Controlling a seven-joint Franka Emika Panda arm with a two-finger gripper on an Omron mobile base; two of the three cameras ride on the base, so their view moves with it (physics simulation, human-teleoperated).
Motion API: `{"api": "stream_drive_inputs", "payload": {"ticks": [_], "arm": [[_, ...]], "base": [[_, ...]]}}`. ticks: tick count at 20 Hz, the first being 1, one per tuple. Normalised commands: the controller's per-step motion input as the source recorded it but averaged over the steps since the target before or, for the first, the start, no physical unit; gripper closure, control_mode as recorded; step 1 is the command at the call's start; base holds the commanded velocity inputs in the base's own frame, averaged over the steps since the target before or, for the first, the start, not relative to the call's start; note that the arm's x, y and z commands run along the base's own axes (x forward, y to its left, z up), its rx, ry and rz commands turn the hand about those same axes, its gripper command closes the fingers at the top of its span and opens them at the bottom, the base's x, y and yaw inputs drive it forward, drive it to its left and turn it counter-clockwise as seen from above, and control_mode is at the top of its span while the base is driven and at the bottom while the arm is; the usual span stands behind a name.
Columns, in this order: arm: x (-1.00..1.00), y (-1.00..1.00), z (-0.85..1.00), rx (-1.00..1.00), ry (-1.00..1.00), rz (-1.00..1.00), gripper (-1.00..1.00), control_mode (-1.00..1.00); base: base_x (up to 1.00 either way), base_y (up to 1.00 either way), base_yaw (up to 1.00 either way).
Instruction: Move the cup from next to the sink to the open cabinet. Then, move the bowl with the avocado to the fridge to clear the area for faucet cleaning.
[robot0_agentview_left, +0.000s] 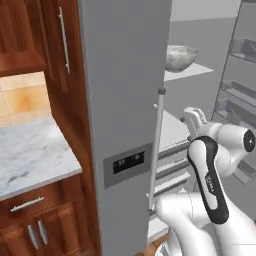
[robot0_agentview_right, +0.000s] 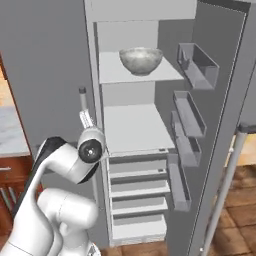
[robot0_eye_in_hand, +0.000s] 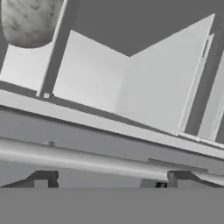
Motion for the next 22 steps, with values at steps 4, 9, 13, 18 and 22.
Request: {"api": "stream_drive_inputs", "payload": {"ticks": [4,9,13,18,22], "arm": [[0.00,0.00,0.00,0.00,0.00,0.00,-1.00,1.00],[0.00,0.00,0.00,0.00,0.00,0.00,-1.00,1.00],[0.00,0.00,0.00,0.00,0.00,0.00,-1.00,1.00],[0.00,0.00,0.00,0.00,0.00,0.00,-1.00,1.00],[0.00,0.00,0.00,0.00,0.00,0.00,-1.00,1.00]], "base": [[0.00,0.03,0.83],[-0.01,0.01,0.88],[-0.04,0.06,0.93],[-0.03,0.05,0.96],[-0.04,0.15,0.93]]}}
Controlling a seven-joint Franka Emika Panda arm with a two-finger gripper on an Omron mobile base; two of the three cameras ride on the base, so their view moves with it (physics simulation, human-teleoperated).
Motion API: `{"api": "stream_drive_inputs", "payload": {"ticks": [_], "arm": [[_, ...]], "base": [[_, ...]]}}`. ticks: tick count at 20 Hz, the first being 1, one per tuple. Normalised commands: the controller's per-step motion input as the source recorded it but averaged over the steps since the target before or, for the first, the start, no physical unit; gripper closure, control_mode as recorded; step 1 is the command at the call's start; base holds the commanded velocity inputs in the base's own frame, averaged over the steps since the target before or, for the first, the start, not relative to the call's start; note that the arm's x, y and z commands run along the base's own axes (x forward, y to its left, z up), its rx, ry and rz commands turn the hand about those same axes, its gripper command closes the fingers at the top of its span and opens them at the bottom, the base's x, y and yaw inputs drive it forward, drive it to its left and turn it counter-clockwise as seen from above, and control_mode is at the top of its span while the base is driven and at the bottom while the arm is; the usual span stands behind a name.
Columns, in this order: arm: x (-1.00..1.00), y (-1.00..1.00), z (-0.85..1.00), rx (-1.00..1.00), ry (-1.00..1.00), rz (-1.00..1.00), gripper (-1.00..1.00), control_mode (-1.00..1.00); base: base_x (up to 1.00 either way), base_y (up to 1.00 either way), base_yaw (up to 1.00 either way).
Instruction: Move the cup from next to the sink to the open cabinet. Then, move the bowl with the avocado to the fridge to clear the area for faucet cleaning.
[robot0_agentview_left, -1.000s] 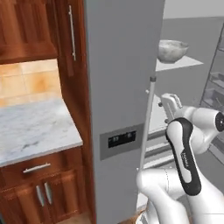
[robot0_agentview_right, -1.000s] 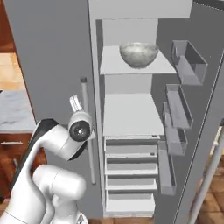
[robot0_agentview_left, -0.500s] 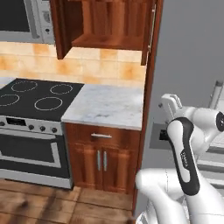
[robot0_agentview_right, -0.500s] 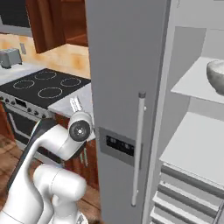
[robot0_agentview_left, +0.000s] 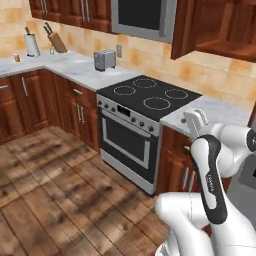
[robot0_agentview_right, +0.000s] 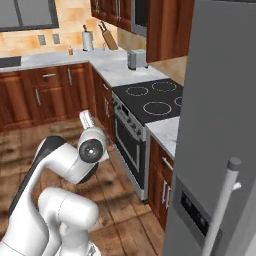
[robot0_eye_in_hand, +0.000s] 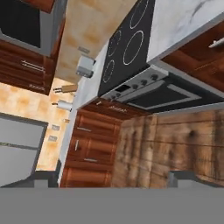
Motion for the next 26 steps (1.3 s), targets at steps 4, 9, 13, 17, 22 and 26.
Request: {"api": "stream_drive_inputs", "payload": {"ticks": [4,9,13,17,22,26], "arm": [[0.00,0.00,0.00,0.00,0.00,0.00,-1.00,1.00],[0.00,0.00,0.00,0.00,0.00,0.00,-1.00,1.00],[0.00,0.00,0.00,0.00,0.00,0.00,-1.00,1.00],[0.00,0.00,0.00,0.00,0.00,0.00,-1.00,1.00],[0.00,0.00,0.00,0.00,0.00,0.00,-1.00,1.00],[0.00,0.00,0.00,0.00,0.00,0.00,-1.00,1.00]], "base": [[0.51,0.62,0.58],[1.00,1.00,0.16],[1.00,1.00,0.01],[1.00,0.81,0.00],[1.00,0.52,0.02],[1.00,0.42,0.06]]}}
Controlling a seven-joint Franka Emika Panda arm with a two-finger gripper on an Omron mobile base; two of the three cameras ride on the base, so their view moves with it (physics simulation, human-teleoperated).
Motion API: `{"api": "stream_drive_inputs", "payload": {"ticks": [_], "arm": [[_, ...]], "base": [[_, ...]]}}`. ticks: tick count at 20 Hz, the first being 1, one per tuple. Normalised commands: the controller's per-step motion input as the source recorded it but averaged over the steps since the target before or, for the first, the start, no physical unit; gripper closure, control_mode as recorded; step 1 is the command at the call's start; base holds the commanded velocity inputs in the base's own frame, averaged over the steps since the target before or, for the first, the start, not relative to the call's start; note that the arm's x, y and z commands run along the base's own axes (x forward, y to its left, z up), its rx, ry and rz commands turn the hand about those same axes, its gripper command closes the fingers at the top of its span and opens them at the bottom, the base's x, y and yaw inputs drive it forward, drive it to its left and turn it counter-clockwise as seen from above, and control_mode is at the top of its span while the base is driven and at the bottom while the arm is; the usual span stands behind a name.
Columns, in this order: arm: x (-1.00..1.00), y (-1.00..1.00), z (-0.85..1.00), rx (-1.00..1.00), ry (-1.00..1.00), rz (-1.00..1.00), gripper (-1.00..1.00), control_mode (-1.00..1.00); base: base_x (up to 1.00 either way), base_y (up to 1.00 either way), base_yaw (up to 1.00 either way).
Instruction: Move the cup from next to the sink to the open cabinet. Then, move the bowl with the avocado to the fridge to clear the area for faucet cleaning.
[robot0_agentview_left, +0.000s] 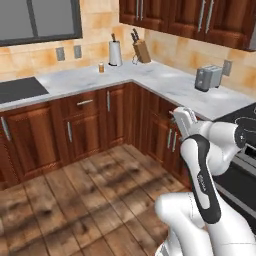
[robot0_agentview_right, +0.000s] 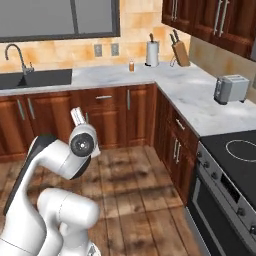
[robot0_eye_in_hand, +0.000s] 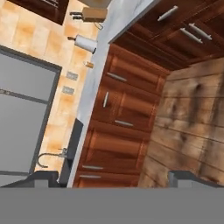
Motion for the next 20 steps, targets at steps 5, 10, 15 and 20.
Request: {"api": "stream_drive_inputs", "payload": {"ticks": [5,10,15,20], "arm": [[0.00,0.00,0.00,0.00,0.00,0.00,-1.00,1.00],[0.00,0.00,0.00,0.00,0.00,0.00,-1.00,1.00],[0.00,0.00,0.00,0.00,0.00,0.00,-1.00,1.00],[0.00,0.00,0.00,0.00,0.00,0.00,-1.00,1.00]], "base": [[1.00,0.40,0.19],[0.65,0.66,0.49],[0.33,0.77,0.55],[0.44,0.98,0.46]]}}
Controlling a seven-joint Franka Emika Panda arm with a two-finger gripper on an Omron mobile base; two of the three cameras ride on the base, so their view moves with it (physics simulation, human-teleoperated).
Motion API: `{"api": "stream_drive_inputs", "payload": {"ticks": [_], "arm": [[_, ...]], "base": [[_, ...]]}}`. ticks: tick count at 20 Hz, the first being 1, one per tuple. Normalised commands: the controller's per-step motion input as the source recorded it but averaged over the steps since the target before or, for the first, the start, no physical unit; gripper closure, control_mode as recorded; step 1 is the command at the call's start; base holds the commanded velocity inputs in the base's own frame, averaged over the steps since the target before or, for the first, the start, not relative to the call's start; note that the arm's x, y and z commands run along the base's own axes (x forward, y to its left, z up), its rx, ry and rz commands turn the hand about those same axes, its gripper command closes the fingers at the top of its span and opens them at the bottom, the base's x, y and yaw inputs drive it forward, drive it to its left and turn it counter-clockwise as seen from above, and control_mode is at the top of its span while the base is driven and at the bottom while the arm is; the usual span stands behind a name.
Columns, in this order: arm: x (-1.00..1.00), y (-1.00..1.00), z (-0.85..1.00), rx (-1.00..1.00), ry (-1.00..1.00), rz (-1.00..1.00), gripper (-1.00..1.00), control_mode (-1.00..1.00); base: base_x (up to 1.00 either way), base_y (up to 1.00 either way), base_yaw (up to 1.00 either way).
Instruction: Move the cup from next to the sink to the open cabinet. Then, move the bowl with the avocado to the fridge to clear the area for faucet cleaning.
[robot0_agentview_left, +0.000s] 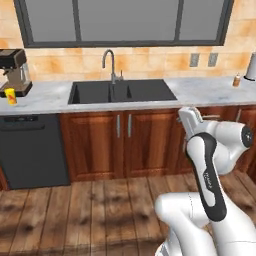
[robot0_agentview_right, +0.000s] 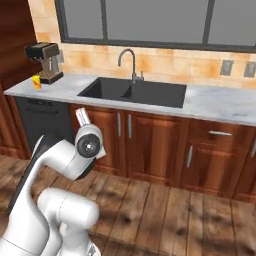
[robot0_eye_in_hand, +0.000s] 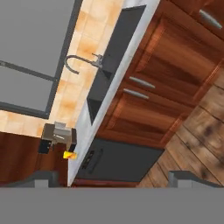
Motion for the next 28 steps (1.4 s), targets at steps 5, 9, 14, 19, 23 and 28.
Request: {"api": "stream_drive_inputs", "payload": {"ticks": [5,9,14,19,23,28], "arm": [[0.00,0.00,0.00,0.00,0.00,0.00,-1.00,1.00],[0.00,0.00,0.00,0.00,0.00,0.00,-1.00,1.00],[0.00,0.00,0.00,0.00,0.00,0.00,-1.00,1.00],[0.00,0.00,0.00,0.00,0.00,0.00,-1.00,1.00],[0.00,0.00,0.00,0.00,0.00,0.00,-1.00,1.00],[0.00,0.00,0.00,0.00,0.00,0.00,-1.00,1.00]], "base": [[0.84,1.00,0.21],[1.00,1.00,-0.09],[1.00,0.67,-0.24],[0.71,-0.55,-0.52],[0.17,-1.00,-0.28],[0.91,-0.09,0.15]]}}
